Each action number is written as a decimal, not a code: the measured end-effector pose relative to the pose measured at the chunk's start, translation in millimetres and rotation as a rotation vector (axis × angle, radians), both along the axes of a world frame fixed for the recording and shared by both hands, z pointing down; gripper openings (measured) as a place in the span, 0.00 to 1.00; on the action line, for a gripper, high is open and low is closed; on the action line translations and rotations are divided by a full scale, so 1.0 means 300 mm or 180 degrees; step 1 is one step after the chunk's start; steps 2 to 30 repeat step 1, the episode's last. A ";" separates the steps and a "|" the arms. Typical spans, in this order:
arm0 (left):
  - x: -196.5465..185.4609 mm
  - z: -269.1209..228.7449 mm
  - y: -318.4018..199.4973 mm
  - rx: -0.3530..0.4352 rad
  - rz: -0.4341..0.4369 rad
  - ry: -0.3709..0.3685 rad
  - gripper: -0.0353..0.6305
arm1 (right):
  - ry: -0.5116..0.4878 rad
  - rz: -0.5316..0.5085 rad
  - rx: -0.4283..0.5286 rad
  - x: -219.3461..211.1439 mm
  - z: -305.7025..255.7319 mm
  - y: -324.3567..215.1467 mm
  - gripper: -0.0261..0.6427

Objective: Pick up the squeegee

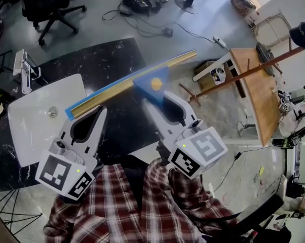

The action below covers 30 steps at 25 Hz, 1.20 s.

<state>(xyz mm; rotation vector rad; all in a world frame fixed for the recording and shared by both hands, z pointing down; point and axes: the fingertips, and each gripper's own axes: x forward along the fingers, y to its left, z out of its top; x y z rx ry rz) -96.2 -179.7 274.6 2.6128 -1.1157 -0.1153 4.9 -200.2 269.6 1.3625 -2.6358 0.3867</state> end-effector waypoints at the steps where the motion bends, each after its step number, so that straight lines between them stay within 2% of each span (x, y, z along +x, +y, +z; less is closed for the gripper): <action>1: 0.002 0.001 0.001 0.0004 0.0002 0.0001 0.07 | -0.0002 -0.0001 0.0001 0.001 0.001 0.001 0.25; 30: 0.002 0.001 0.001 0.0004 0.0002 0.0001 0.07 | -0.0002 -0.0001 0.0001 0.001 0.001 0.001 0.25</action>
